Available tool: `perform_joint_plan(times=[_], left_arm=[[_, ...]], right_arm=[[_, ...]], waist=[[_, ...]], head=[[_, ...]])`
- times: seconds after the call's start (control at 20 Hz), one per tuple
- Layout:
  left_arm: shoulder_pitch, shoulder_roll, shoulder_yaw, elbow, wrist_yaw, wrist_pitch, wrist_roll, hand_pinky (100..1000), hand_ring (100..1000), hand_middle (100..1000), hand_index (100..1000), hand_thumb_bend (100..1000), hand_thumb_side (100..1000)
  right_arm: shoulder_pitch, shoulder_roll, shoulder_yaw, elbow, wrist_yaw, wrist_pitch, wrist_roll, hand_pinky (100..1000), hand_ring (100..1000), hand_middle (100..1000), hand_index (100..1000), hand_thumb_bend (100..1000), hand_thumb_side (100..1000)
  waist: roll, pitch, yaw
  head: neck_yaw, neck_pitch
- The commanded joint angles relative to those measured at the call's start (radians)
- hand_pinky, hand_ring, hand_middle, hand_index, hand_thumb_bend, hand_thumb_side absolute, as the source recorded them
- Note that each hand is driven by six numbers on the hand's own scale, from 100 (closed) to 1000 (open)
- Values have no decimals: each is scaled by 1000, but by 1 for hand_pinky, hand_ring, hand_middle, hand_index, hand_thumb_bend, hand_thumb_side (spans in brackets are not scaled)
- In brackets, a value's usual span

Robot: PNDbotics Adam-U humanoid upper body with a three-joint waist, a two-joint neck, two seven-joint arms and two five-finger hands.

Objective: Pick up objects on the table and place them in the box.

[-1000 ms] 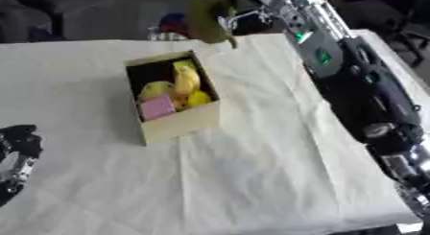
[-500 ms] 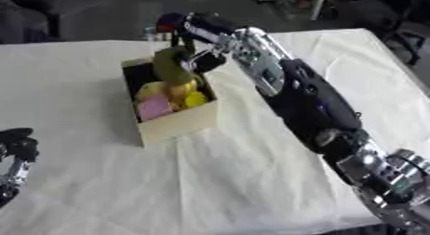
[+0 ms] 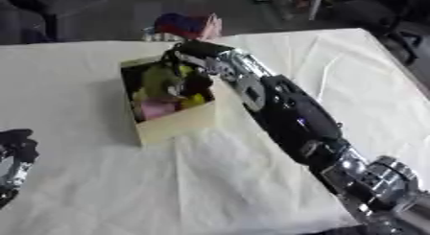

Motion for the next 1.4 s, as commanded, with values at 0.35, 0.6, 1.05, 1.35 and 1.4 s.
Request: perform_joint_plan(times=[0.35, 0.6, 1.05, 1.35, 1.4], left_arm=[[-2, 13, 7, -10, -1, 0, 3, 871, 620, 613, 780, 220, 579], [0, 17, 11, -12, -3, 2, 7, 872, 621, 615, 782, 220, 579], [-14, 12, 41, -21, -4, 20, 68, 875, 640, 645, 805, 228, 565], [-13, 3, 39, -19, -4, 19, 75, 875, 636, 643, 801, 240, 555], [-12, 4, 38, -18, -3, 18, 74, 875, 635, 642, 802, 241, 555]], right_arm=[[34, -166, -103, -324, -115, 72, -110, 836, 775, 820, 927, 474, 427], [166, -236, -151, -491, -299, 147, -204, 818, 743, 781, 903, 453, 403], [345, -178, -292, -461, -430, 183, -311, 764, 660, 688, 855, 417, 327], [504, -56, -336, -434, -527, 138, -409, 748, 633, 651, 845, 407, 291], [532, -44, -335, -442, -545, 133, -426, 748, 631, 647, 845, 405, 287]], waist=[[-2, -29, -13], [-13, -29, -25], [-23, 7, -88], [-9, 7, -93], [-8, 5, -93]], head=[[21, 4], [46, 4], [160, 4], [210, 4], [219, 4]])
